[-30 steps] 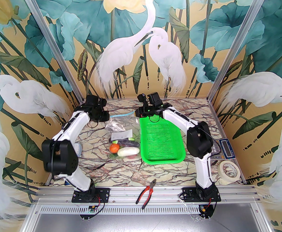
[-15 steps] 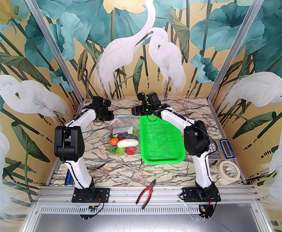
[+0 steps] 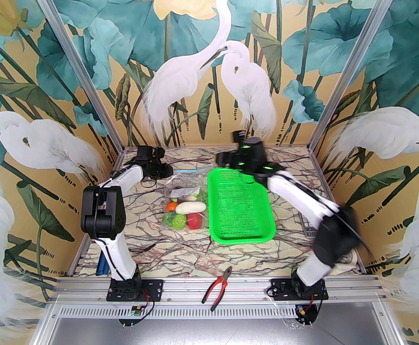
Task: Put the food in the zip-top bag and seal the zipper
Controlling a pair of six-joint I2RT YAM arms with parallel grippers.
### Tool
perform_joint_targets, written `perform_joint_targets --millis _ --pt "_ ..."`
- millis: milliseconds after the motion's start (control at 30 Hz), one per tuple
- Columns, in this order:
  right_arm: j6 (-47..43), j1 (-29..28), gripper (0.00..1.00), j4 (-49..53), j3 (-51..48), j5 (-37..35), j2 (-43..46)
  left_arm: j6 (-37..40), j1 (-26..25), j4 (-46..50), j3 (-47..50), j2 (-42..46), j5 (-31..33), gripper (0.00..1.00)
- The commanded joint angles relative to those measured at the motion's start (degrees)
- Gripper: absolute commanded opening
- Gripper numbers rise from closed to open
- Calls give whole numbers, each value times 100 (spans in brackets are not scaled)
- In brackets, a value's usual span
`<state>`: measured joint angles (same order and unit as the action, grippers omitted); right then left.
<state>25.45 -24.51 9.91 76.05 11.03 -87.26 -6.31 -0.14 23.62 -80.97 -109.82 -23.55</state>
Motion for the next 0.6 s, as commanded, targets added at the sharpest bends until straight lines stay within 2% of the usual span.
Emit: perform_joint_targets --millis 0,200,367,400,567 --pt "327 302 78 771 -505 -925 495 -248 228 -327 29 405 -290 30" --pt "933 1033 78 1375 -1589 -1121 1274 -299 611 -521 334 1321 -416 31" --pt "1356 1080 81 1295 -2314 -1306 1409 -346 810 -808 1070 2172 -400 33" --pt "1420 1089 86 1265 -2393 -1300 1385 -360 852 -846 1224 2297 -355 34" --pt "1683 1082 86 778 -2660 -839 1105 -385 975 -1056 1980 2811 82 36"
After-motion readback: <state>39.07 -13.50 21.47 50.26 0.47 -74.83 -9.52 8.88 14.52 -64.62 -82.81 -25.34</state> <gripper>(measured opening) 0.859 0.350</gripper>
